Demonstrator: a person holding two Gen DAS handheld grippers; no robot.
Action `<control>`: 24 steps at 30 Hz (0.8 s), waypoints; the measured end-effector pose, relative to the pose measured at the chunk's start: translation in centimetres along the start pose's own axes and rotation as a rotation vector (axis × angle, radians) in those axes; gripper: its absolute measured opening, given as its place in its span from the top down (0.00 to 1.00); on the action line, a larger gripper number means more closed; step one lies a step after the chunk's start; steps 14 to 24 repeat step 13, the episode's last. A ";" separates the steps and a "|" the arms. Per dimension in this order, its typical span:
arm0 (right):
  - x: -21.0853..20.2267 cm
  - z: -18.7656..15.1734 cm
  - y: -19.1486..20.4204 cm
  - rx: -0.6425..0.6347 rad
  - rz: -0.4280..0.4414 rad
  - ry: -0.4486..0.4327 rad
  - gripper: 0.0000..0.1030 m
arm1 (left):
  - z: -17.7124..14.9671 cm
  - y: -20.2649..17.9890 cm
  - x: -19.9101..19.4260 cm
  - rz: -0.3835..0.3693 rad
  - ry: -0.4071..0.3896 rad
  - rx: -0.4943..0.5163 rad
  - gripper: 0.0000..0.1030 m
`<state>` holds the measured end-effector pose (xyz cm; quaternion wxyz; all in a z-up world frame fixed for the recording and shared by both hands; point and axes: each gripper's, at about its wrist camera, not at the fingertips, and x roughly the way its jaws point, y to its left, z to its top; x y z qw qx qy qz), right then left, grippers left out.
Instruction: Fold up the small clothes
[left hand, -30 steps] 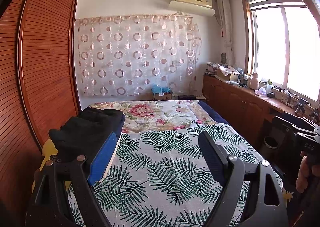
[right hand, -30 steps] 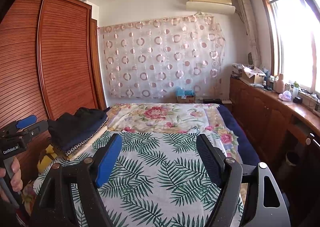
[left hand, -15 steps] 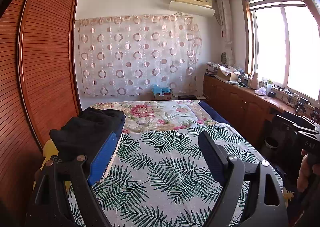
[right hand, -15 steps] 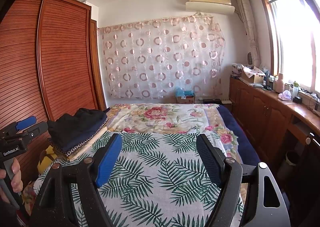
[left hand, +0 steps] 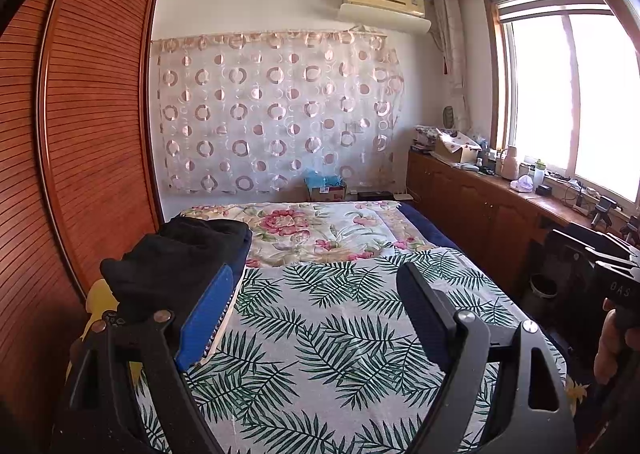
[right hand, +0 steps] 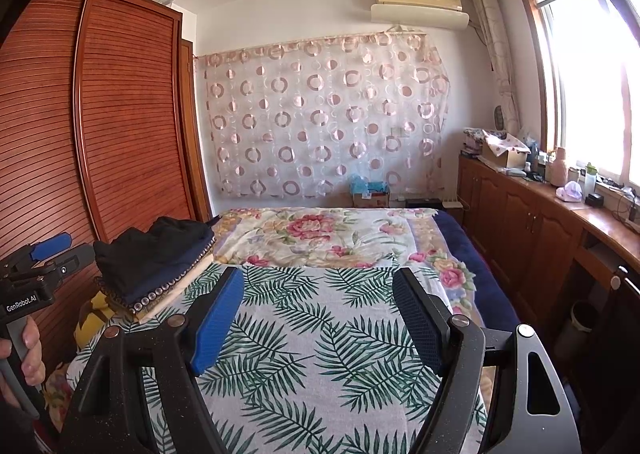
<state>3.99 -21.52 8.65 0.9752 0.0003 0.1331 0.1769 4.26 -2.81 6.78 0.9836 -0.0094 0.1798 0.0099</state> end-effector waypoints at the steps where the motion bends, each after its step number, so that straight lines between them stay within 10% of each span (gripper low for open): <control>1: 0.0 0.0 0.0 -0.001 -0.001 -0.001 0.24 | 0.0 0.0 0.0 0.001 0.000 0.001 0.18; 24: 0.1 -0.1 -0.1 -0.004 -0.002 -0.003 0.24 | -0.1 0.1 0.0 -0.001 -0.002 0.000 0.18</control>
